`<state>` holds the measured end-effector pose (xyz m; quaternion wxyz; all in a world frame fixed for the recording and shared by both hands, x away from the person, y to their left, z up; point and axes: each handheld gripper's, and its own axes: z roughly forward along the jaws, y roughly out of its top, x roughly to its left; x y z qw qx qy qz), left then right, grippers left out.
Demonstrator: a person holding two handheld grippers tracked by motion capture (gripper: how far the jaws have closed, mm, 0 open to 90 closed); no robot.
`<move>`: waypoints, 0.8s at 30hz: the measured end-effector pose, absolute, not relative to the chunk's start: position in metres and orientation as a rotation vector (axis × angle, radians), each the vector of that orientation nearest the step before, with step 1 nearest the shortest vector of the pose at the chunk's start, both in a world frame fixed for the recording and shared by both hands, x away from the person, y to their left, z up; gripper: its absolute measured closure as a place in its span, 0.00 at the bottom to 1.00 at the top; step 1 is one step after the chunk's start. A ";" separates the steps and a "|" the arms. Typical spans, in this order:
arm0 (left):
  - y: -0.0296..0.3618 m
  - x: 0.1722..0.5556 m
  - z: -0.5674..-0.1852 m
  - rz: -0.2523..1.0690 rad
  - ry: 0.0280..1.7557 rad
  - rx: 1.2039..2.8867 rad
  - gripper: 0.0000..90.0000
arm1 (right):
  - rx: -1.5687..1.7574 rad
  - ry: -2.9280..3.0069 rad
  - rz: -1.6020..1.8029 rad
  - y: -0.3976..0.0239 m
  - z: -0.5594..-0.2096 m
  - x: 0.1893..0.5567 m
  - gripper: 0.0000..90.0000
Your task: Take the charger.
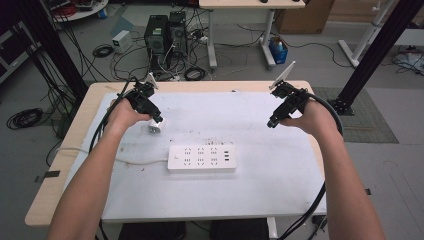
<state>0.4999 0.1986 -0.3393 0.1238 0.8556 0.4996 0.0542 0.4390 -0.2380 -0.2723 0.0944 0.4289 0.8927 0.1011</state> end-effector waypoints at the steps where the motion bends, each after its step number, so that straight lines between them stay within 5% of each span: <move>1: 0.198 0.503 -0.343 0.156 1.477 2.486 0.23 | 1.273 2.647 0.300 -0.238 -0.272 0.439 0.15; 24: 0.183 0.519 -0.389 0.136 1.598 2.511 0.23 | 1.261 2.652 0.319 -0.241 -0.272 0.439 0.15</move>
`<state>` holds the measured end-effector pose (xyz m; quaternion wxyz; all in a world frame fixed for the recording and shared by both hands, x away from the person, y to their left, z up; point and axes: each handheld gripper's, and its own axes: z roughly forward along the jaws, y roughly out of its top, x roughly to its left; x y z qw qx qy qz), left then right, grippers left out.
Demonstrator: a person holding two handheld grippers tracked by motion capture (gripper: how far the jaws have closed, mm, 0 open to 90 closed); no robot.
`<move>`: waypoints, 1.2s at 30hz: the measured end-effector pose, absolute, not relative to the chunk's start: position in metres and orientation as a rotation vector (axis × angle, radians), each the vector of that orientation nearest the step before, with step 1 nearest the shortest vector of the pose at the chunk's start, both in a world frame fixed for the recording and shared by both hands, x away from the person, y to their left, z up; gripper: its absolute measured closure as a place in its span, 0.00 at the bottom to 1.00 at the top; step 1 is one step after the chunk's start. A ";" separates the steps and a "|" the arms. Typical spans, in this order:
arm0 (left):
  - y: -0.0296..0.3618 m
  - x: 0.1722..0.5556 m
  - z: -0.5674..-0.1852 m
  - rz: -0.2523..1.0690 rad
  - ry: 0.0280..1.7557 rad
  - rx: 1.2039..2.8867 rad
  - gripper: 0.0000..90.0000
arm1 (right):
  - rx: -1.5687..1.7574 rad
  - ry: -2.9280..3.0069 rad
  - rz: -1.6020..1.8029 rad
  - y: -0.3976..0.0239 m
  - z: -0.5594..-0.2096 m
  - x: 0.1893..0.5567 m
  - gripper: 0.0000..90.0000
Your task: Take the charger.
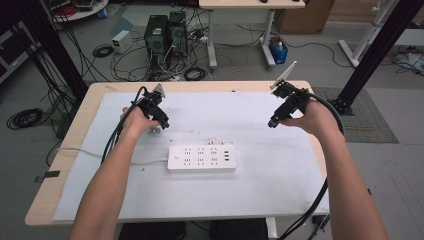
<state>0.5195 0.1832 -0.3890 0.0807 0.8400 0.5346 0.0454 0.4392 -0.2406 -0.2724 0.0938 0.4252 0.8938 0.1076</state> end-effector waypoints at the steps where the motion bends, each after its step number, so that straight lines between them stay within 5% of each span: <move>1: 0.183 0.520 -0.390 0.138 1.599 2.516 0.23 | 1.262 2.652 0.315 -0.241 -0.272 0.439 0.15; 8: 0.181 0.521 -0.399 0.138 1.648 2.504 0.26 | 1.248 2.655 0.334 -0.238 -0.272 0.438 0.15; 20: 0.184 0.523 -0.406 0.116 1.691 2.478 0.47 | 1.247 2.657 0.334 -0.239 -0.272 0.439 0.15; 36: 0.194 0.498 -0.352 0.181 1.458 2.461 0.47 | 1.250 2.660 0.345 -0.235 -0.273 0.438 0.15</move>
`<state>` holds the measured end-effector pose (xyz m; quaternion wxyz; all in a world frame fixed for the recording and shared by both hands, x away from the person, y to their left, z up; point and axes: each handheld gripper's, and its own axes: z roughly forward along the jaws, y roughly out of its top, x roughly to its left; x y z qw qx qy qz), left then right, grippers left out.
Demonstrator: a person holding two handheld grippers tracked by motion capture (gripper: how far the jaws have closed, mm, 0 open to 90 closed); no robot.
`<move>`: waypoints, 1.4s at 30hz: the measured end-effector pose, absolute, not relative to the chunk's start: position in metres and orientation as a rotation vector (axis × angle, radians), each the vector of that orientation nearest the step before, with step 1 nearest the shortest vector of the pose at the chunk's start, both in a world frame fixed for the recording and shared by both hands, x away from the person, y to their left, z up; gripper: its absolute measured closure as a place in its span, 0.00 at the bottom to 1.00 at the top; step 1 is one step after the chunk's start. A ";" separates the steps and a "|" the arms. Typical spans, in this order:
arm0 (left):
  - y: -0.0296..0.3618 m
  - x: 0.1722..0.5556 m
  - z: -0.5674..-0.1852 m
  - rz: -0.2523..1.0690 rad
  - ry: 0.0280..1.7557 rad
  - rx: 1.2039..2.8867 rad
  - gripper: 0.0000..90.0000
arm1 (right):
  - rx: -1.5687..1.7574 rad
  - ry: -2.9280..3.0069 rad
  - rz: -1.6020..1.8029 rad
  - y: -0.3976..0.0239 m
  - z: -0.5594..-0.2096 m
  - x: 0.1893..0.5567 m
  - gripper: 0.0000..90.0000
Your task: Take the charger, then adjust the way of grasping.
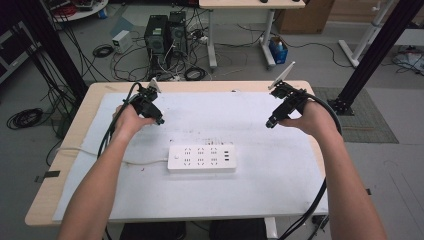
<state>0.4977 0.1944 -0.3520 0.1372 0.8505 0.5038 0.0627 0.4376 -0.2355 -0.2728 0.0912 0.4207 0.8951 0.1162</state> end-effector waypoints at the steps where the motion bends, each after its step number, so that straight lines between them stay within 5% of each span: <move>1: 0.195 0.493 -0.347 0.188 1.430 2.458 0.47 | 1.260 2.657 0.344 -0.233 -0.272 0.437 0.15; 15: 0.197 0.444 -0.284 0.316 1.216 2.502 0.47 | 1.259 2.651 0.377 -0.222 -0.261 0.434 0.15; 24: 0.194 0.436 -0.272 0.308 1.123 2.487 0.47 | 1.282 2.644 0.410 -0.225 -0.256 0.432 0.15; 42: 0.145 0.417 -0.267 0.328 0.626 2.522 0.47 | 1.491 2.691 0.801 -0.216 -0.251 0.428 0.15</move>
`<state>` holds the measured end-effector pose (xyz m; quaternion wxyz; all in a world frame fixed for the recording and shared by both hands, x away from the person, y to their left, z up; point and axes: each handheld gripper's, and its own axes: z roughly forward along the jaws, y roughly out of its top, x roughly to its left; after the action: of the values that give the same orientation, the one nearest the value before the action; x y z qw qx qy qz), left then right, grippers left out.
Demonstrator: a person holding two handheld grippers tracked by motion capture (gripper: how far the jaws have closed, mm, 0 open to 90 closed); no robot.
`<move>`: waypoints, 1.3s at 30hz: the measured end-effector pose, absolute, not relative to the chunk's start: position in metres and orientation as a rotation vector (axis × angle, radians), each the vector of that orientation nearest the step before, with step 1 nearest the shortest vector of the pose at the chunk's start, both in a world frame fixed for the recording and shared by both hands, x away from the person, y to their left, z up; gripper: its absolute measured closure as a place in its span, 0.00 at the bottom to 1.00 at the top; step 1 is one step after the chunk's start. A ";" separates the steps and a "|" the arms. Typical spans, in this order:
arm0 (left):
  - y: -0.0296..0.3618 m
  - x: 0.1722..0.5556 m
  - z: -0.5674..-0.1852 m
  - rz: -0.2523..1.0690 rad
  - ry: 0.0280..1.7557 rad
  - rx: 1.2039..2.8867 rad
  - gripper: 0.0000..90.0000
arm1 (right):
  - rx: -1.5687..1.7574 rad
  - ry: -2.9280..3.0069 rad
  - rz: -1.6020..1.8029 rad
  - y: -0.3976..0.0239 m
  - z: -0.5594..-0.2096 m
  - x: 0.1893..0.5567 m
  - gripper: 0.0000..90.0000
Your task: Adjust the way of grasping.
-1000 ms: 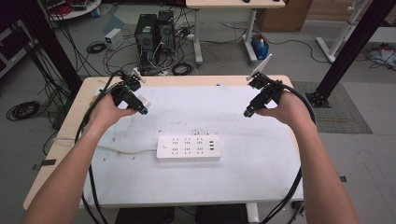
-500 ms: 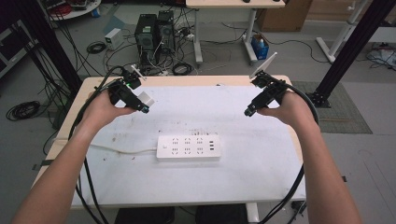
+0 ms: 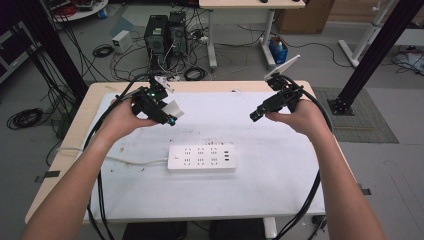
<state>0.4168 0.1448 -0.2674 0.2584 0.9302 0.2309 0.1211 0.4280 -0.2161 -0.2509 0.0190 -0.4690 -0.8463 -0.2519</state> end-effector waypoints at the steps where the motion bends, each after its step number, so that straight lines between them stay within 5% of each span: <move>1: 0.143 0.416 -0.267 0.330 0.604 2.520 0.47 | -1.458 -2.589 -0.811 -0.215 -0.251 0.428 0.15; 24: 0.072 0.404 -0.257 0.164 0.179 2.568 0.47 | -1.273 -2.139 -1.009 -0.156 -0.270 0.426 0.19; 39: 0.057 0.397 -0.253 0.205 0.089 2.550 0.47 | -1.239 -2.014 -1.048 -0.137 -0.283 0.426 0.58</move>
<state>0.3972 0.0570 -0.2530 0.2868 0.9543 0.0332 0.0767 0.4263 -0.1367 -0.2831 0.2740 -0.4608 -0.7489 -0.3896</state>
